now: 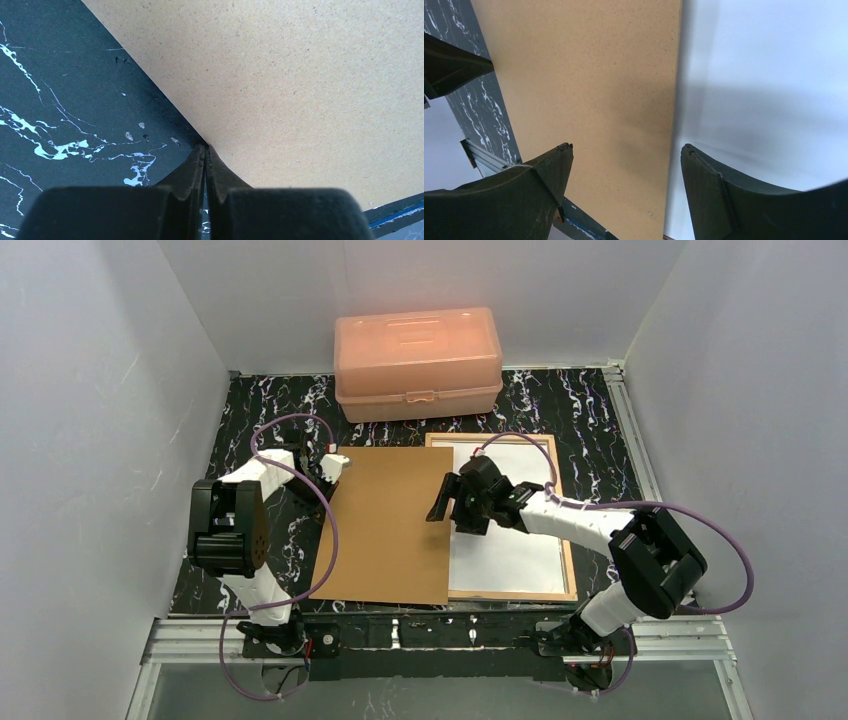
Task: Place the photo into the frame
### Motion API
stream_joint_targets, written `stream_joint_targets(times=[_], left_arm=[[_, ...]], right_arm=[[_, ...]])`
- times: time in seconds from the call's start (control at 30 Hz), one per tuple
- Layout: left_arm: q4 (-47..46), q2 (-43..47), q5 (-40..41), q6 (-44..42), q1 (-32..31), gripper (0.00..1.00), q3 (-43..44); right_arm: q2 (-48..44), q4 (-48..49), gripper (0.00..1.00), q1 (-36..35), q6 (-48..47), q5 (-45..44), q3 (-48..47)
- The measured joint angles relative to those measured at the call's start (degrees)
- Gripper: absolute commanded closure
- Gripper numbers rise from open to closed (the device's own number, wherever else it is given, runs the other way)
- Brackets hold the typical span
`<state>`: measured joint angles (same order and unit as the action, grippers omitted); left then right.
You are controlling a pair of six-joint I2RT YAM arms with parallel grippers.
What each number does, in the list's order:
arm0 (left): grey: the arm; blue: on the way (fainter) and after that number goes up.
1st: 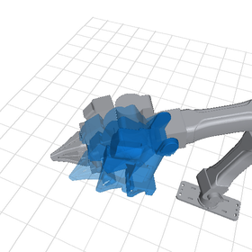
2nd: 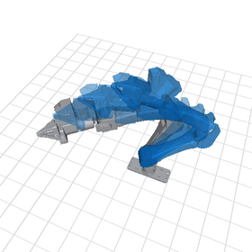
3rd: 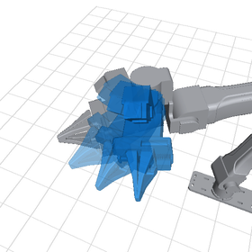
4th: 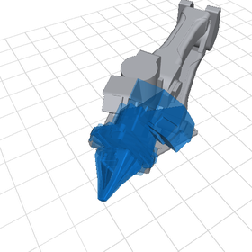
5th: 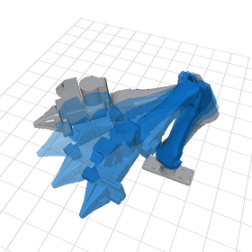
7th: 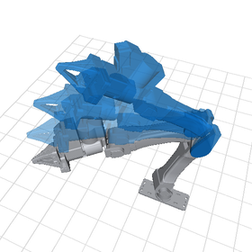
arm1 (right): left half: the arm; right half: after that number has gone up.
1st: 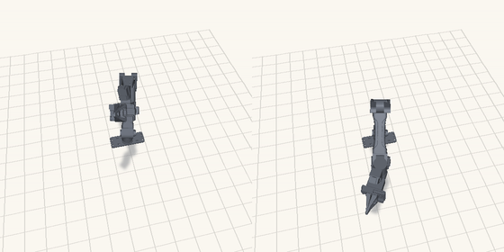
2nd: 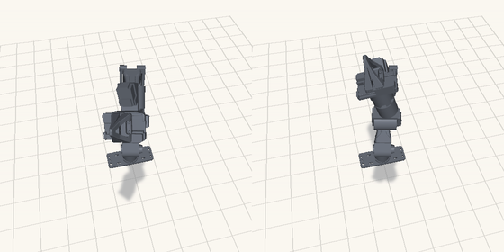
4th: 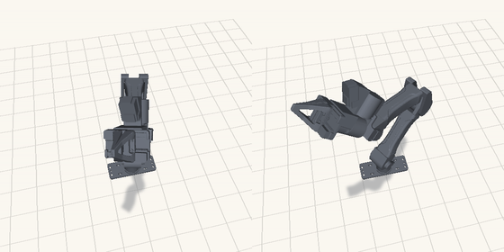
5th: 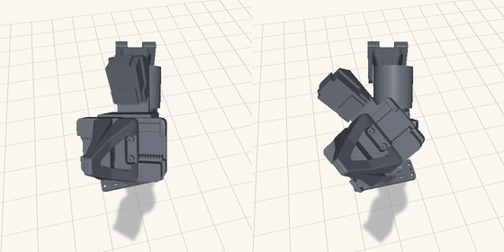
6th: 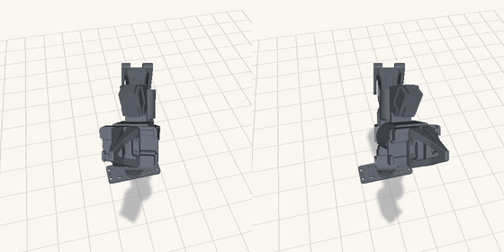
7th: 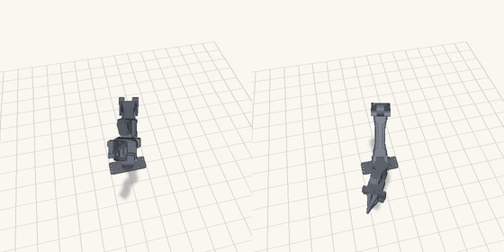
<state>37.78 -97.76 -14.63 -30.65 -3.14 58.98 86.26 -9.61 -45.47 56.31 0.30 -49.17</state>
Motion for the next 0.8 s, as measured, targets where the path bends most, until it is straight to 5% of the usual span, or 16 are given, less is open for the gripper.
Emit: stream_joint_targets(times=[0.8], left_arm=[[1.7,0.0,-1.4,0.4,0.0,1.0,-0.1]], right_arm=[[1.4,10.4,0.37,0.9,3.1,6.3,6.8]])
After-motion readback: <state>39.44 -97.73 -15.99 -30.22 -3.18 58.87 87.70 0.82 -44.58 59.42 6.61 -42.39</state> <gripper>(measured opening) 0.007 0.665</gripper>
